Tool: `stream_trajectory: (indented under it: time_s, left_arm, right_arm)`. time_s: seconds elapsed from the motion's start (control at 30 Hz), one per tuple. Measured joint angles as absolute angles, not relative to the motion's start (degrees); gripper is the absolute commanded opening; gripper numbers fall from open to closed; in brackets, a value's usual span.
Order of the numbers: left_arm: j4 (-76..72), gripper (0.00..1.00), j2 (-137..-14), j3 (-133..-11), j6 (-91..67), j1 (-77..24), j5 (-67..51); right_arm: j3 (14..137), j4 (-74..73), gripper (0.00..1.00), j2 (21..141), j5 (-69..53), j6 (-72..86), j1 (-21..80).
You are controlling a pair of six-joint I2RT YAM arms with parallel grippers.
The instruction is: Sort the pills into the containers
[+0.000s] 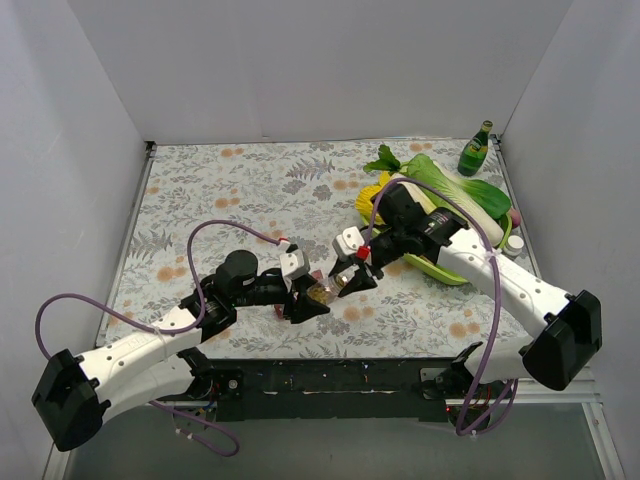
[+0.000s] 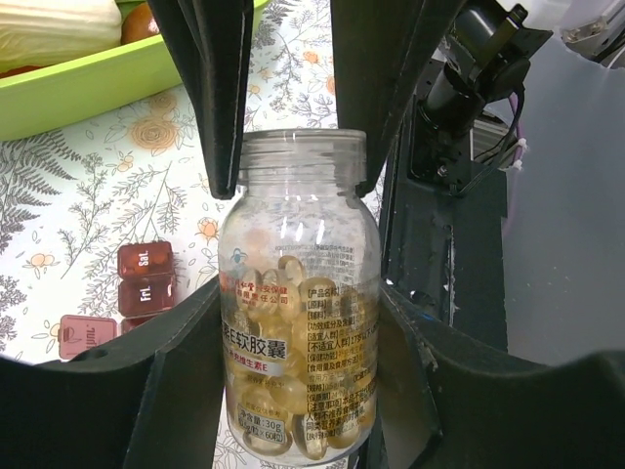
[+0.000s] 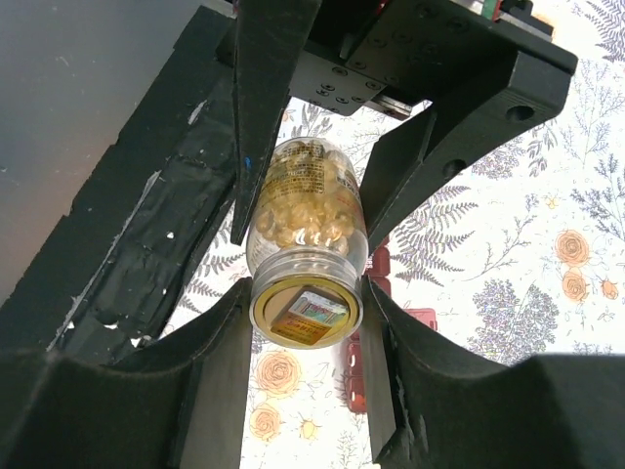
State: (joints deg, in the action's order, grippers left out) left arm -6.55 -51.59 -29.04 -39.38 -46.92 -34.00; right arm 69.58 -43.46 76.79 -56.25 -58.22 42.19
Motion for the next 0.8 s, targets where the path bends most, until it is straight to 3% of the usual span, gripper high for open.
stream_trajectory:
  time_s: [0.03, 0.07, 0.1, 0.17, 0.5, 0.8]
  left_arm:
    - [-6.55, 0.0, -51.62, -29.04, -39.38, -46.81, -34.0]
    - [-6.55, 0.0, -51.68, -29.02, -39.42, -46.81, -33.98]
    - [-6.61, 0.0, -51.68, -28.97, -39.46, -46.78, -33.89]
    - [-6.92, 0.0, -51.66, -28.82, -39.64, -46.72, -33.52]
    - [-7.35, 0.0, -51.55, -26.92, -39.92, -46.74, -26.48]
    - [-10.7, 0.0, -51.86, -26.59, -41.3, -46.74, -22.24]
  right_arm:
    - [69.54, -43.33, 0.42, 76.79, -56.12, -58.43, 42.24]
    - [69.49, -43.03, 0.67, 76.79, -55.9, -57.43, 42.3]
    - [69.45, -42.48, 0.77, 76.77, -55.72, -56.29, 42.37]
    - [69.43, -40.56, 0.87, 76.75, -55.68, -51.96, 42.39]
    - [72.4, -33.3, 0.88, 80.73, -61.04, -21.41, 34.44]
    - [64.25, -25.63, 0.84, 80.64, -59.05, -2.9, 34.61]
